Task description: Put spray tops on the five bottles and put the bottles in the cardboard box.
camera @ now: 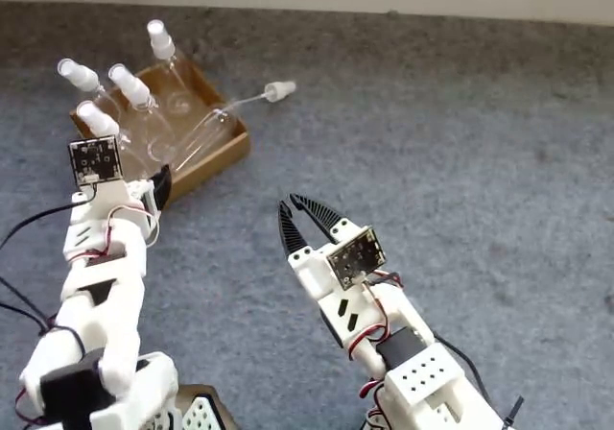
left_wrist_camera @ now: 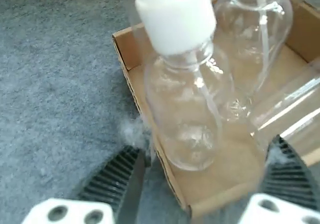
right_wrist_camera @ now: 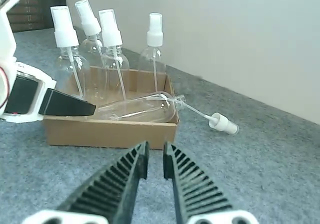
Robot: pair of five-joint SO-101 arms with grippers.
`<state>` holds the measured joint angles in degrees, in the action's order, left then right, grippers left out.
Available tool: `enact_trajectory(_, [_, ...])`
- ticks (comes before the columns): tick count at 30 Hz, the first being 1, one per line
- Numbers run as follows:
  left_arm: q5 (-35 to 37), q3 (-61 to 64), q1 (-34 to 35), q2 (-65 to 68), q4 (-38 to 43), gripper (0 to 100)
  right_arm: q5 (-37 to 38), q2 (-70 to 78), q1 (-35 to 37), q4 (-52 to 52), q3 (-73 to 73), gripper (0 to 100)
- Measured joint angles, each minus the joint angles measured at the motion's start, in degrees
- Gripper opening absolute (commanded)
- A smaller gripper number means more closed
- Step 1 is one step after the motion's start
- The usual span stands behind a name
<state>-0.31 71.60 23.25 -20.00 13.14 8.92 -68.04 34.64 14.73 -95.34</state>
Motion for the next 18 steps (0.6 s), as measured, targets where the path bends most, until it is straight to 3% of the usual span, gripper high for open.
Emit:
enact_trajectory(10, [-0.79, 0.62, 0.00, -18.29, -24.00, 32, 0.00, 0.00, 0.00, 0.00, 0.00, 4.8])
enact_trajectory(18, [-12.84, 0.62, 0.00, -40.26, -50.81, 32, 0.00, 0.00, 0.00, 0.00, 0.00, 4.8])
